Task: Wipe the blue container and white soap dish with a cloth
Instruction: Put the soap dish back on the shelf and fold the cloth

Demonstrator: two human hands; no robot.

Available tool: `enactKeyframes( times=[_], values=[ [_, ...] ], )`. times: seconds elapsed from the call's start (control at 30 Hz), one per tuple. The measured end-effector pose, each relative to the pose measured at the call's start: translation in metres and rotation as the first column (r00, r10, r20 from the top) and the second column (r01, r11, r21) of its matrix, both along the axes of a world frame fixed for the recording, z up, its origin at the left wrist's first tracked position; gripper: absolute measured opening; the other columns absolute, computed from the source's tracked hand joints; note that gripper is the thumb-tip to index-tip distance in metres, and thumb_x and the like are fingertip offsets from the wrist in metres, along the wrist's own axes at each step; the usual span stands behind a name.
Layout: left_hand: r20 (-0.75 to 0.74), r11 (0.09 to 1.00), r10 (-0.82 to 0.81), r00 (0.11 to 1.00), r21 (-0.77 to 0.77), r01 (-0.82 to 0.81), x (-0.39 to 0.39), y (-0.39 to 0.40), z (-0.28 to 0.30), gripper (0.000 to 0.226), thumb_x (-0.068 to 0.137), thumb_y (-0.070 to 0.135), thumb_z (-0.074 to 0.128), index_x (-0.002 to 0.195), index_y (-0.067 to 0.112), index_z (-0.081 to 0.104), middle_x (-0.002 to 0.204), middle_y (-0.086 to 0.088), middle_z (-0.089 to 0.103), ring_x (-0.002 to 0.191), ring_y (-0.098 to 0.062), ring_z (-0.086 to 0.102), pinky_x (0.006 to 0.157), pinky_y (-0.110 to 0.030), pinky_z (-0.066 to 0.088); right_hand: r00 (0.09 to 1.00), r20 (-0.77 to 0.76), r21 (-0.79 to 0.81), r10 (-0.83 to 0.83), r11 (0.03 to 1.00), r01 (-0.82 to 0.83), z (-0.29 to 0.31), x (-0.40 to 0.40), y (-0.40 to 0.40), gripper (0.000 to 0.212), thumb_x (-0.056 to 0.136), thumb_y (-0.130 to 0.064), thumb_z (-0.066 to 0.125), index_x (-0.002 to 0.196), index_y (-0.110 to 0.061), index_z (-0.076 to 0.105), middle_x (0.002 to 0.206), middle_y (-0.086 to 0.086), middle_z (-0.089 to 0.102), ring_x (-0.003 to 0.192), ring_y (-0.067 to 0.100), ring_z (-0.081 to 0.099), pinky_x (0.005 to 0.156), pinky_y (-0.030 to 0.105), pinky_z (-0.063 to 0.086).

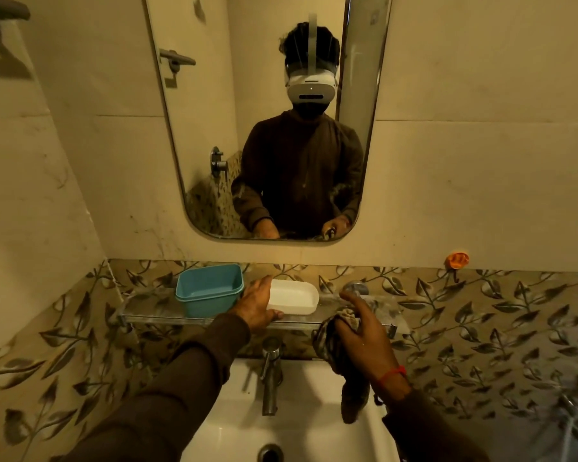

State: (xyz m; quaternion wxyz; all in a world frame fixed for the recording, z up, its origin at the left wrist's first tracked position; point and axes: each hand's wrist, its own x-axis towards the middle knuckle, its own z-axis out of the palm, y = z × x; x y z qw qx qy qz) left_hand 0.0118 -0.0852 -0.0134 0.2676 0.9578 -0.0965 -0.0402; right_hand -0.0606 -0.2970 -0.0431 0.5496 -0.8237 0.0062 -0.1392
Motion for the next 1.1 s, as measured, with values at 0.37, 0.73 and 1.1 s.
enactKeyframes(
  times=[0.37, 0.73, 1.1],
  values=[
    [0.046, 0.990, 0.052, 0.998, -0.133, -0.046, -0.015, -0.005, 0.006, 0.072, 0.099, 0.009, 0.056, 0.159, 0.016, 0.017, 0.163, -0.013, 0.023, 0.146, -0.031, 0.028, 0.118, -0.037, 0.026, 0.998, -0.031, 0.239, -0.050, 0.969, 0.056, -0.005, -0.025, -0.011, 0.018, 0.090, -0.020, 0.061, 0.094, -0.035, 0.070, 0.094, -0.009, 0.072, 0.092, 0.011, 0.066, 0.080, 0.034, 0.056],
    [0.376, 0.889, 0.315, 0.871, -0.440, -0.132, -0.131, -0.053, -0.044, 0.060, 0.094, 0.057, 0.034, 0.148, 0.033, 0.039, 0.165, -0.001, 0.016, 0.146, -0.018, 0.013, 0.114, -0.039, 0.015, 0.998, 0.056, 0.463, -0.013, 0.886, -0.014, 0.036, -0.030, 0.028, 0.017, 0.093, -0.028, 0.057, 0.104, -0.031, 0.069, 0.102, -0.009, 0.073, 0.096, 0.008, 0.068, 0.081, 0.030, 0.057],
    [-0.381, -0.236, -0.165, 0.910, -0.880, -0.412, -0.147, -0.040, -0.031, 0.071, 0.090, 0.062, 0.053, 0.140, 0.012, 0.057, 0.136, -0.020, 0.064, 0.127, -0.035, 0.060, 0.108, -0.051, 0.045, 0.922, -0.151, 0.829, 0.356, 0.553, -0.077, 0.037, -0.069, 0.067, 0.023, 0.093, -0.019, 0.053, 0.108, -0.016, 0.070, 0.107, 0.009, 0.073, 0.098, 0.025, 0.070, 0.074, 0.038, 0.058]
  ],
)
